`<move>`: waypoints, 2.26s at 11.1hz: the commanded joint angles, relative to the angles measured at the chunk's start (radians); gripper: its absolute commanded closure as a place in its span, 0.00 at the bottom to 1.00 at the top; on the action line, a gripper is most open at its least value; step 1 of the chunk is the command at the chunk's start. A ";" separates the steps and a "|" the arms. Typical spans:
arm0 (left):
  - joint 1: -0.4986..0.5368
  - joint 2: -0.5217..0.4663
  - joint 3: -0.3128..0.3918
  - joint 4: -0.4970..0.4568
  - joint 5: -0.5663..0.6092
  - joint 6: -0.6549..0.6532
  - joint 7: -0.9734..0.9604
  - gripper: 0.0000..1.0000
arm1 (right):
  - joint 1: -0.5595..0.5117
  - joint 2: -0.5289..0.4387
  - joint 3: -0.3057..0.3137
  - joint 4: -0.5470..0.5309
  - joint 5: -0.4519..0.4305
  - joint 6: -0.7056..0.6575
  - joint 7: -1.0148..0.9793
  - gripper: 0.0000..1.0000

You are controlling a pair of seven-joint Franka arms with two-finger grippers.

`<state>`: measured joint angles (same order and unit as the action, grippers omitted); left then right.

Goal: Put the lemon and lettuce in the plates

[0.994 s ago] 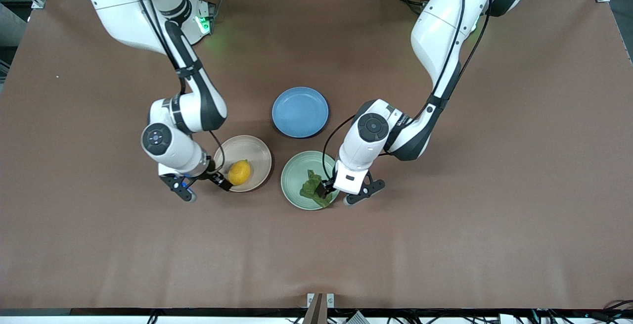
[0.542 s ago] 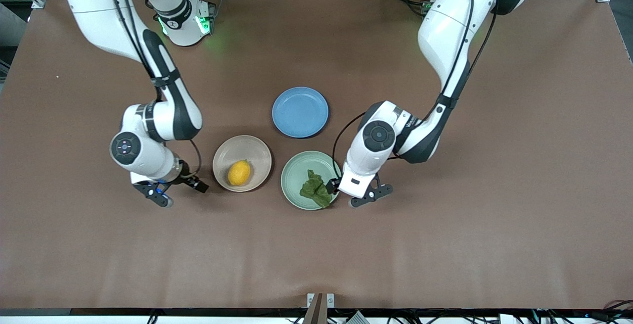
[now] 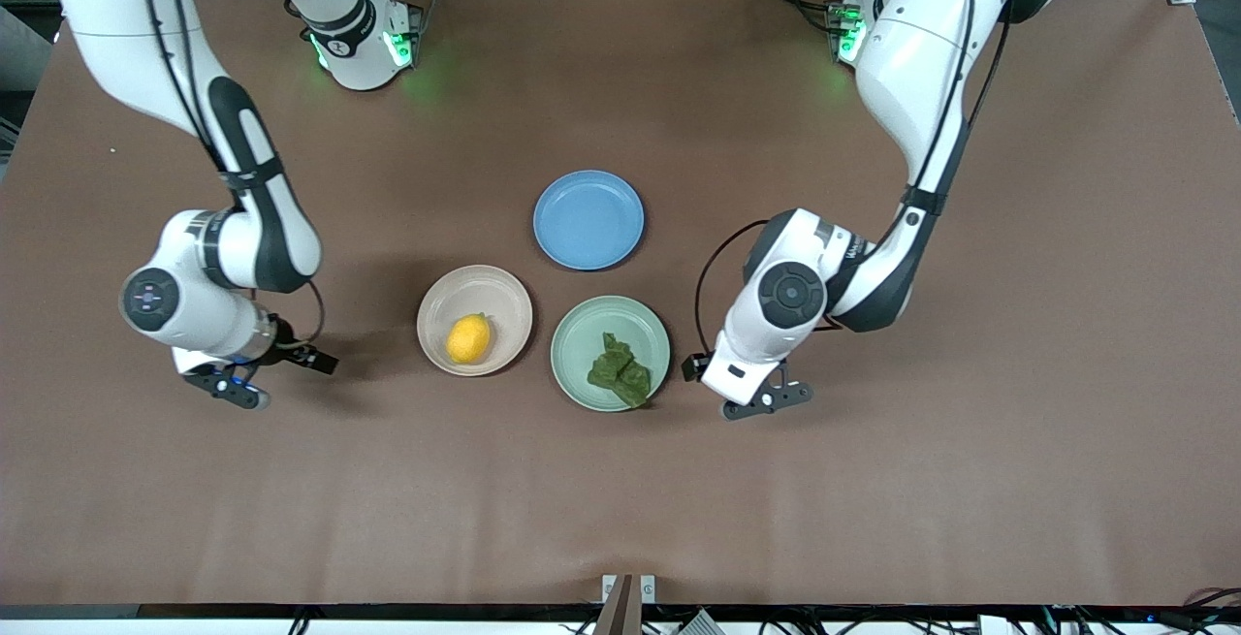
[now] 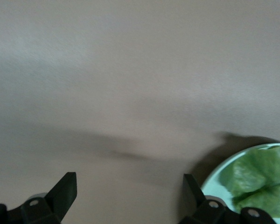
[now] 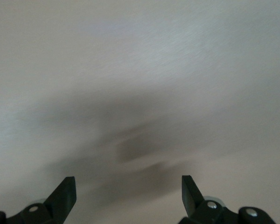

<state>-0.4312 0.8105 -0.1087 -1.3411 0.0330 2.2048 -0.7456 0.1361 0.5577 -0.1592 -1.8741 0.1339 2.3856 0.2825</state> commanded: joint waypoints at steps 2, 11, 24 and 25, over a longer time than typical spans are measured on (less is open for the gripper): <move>0.069 -0.048 -0.003 -0.013 0.021 -0.089 0.159 0.00 | -0.061 -0.061 0.013 -0.057 -0.019 0.024 -0.152 0.00; 0.232 -0.112 -0.009 -0.027 0.019 -0.206 0.448 0.00 | -0.075 -0.289 0.010 -0.421 -0.212 0.405 -0.184 0.00; 0.410 -0.316 -0.002 -0.026 0.021 -0.473 0.618 0.00 | -0.213 -0.669 0.021 -0.487 -0.209 0.000 -0.376 0.00; 0.411 -0.350 -0.002 -0.024 0.021 -0.509 0.618 0.00 | -0.211 -0.680 0.029 -0.435 -0.209 -0.072 -0.376 0.00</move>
<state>-0.0292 0.5546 -0.1081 -1.3384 0.0334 1.7680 -0.1509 -0.0755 -0.0676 -0.1417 -2.3691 -0.0617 2.4258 -0.1086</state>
